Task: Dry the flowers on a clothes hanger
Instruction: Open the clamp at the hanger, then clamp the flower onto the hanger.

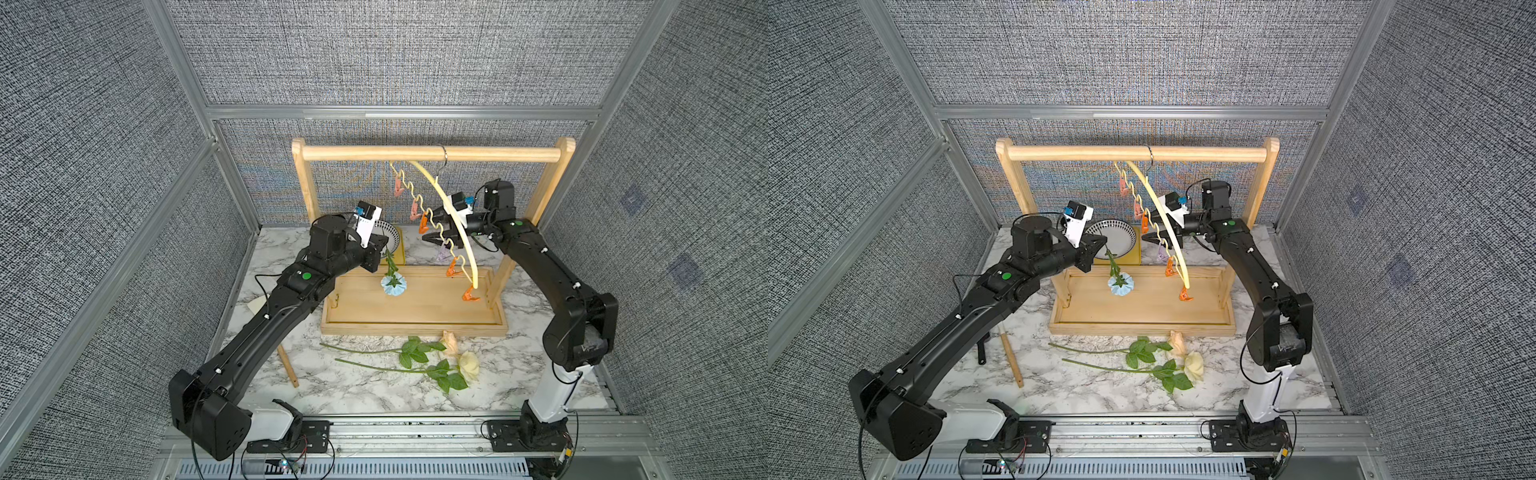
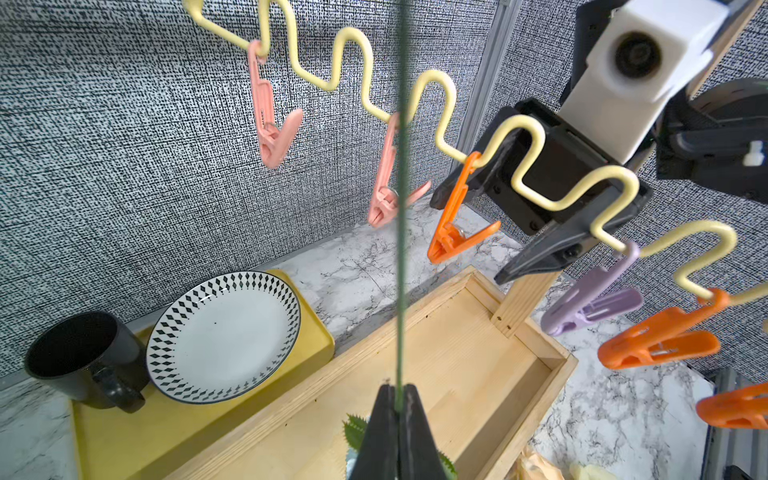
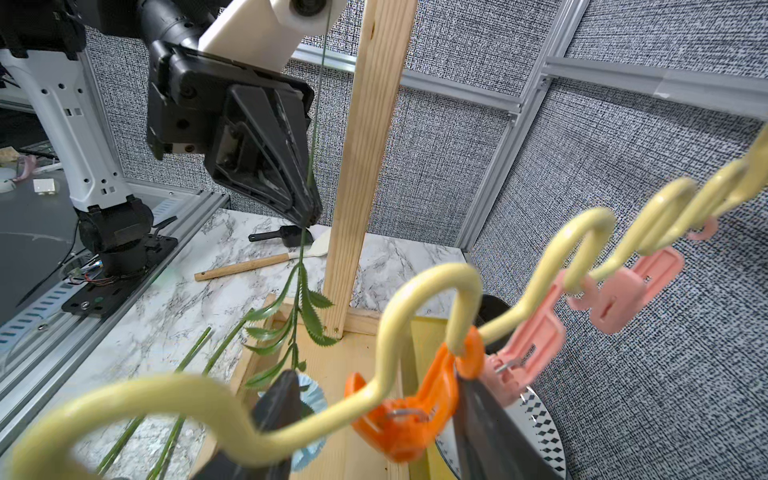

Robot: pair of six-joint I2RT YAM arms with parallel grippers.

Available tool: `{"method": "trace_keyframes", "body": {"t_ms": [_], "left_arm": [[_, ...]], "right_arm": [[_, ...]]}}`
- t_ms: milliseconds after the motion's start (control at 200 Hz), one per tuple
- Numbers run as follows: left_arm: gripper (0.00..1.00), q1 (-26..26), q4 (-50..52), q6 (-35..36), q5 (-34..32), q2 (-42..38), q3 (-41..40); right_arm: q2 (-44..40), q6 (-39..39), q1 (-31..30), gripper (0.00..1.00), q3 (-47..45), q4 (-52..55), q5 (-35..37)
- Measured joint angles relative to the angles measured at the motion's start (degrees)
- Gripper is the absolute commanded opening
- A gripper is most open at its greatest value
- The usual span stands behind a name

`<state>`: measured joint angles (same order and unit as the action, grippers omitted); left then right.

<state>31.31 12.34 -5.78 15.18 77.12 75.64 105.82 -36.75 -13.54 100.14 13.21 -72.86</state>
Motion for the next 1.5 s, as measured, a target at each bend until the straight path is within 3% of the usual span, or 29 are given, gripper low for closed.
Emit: {"method": "trace_keyframes", "body": {"t_ms": [60,185,285,561,901,1191,1496], "left_arm": [[0.02,0.0,0.0,0.0,0.0,0.0,0.0],[0.02,0.0,0.0,0.1,0.0,0.1,0.0],[0.02,0.0,-0.2,0.2,0.0,0.2,0.0],[0.02,-1.2,-1.6,-1.8,2.4,0.6,0.0],[0.02,-4.0,-13.0,-8.6,6.0,0.5,-4.7],[0.02,-4.2,-25.6,-15.8,7.8,0.4,-9.4],[0.02,-4.2,-31.6,-19.6,8.9,2.1,-10.3]], "right_arm": [[0.1,0.3,-0.1,0.58,0.2,0.1,0.0],[0.5,1.0,-0.1,0.43,1.0,-0.2,-0.2],[0.9,1.7,-0.1,0.39,1.7,-0.2,-0.7],[1.2,1.7,-0.3,0.35,1.9,0.0,-1.3],[1.1,2.7,-1.9,0.27,1.9,-0.2,-2.6],[1.1,8.3,-3.4,0.26,1.7,-4.1,-3.0],[1.1,15.5,-4.3,0.27,0.4,-10.0,-0.7]]}}
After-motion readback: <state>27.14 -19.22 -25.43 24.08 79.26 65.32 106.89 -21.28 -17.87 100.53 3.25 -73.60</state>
